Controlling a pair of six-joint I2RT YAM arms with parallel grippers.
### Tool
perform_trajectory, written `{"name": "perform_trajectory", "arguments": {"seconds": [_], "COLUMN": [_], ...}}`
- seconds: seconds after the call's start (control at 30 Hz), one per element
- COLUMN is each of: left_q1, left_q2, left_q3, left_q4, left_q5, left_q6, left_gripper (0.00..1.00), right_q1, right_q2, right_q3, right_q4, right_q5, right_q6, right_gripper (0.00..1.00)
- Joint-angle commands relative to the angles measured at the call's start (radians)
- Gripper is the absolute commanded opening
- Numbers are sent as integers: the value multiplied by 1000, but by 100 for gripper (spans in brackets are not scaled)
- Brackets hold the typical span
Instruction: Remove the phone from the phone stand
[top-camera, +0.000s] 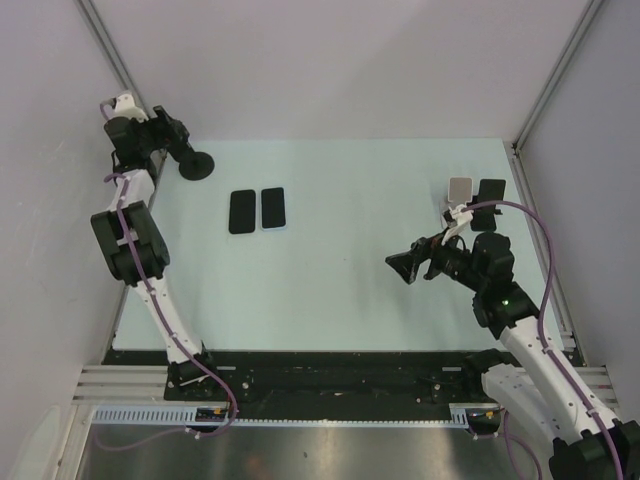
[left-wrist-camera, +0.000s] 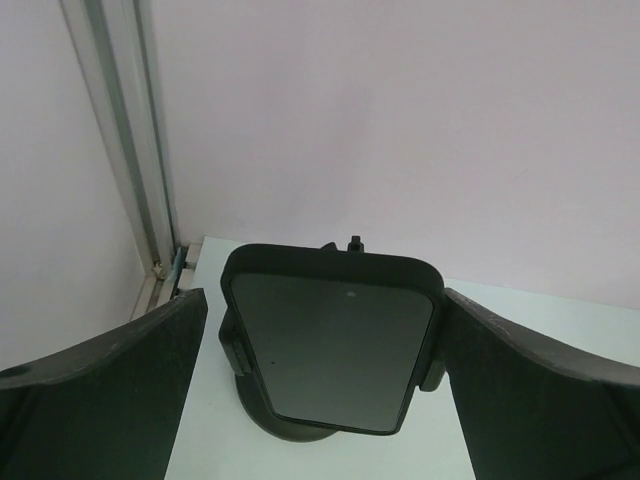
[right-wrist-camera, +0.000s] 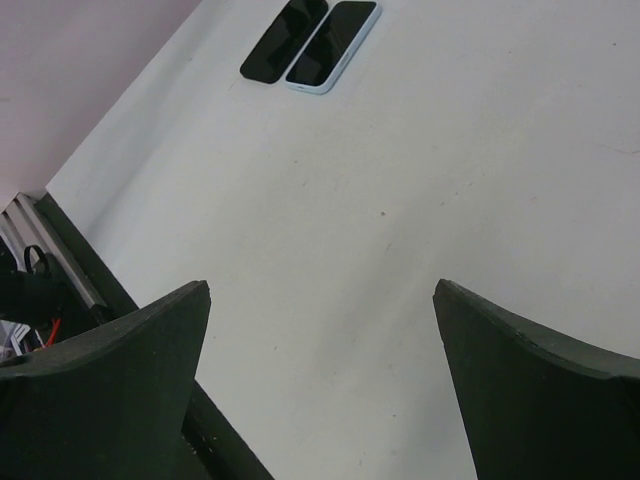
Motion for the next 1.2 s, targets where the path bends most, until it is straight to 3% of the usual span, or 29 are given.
{"name": "perform_trajectory", "arguments": {"seconds": [0.0,0.1,0.2,0.5,0.6,1.0,1.17], "left_q1": [9,11,14,11,2,-122,-236], "left_q2": [41,66,84,37,-9,-288,-417], "left_q3": [82,111,128,125,100,-62,-139], "left_q4": [33,33,33,33,33,38,49], "left_q5": [83,86,112,178,169,103,14], "left_q6": [-4,-18,-27,-44,-40,34,80], "left_gripper": [100,99,90,36,23,1,0], "right_q1": [7,7,9,16,30,139,170], "right_q2": [13,20,28,40,27,-81,-105], "right_q3": [2,2,2,2,2,10,33], "right_q4": [52,55,56,58,50,7,-37], "right_q5": [-68,-76,-79,-84,-73,27,59], "right_q6": [-24,-27,-31,-33,-38,-56,-59], "right_gripper": [100,99,100,100,100,100,100]}}
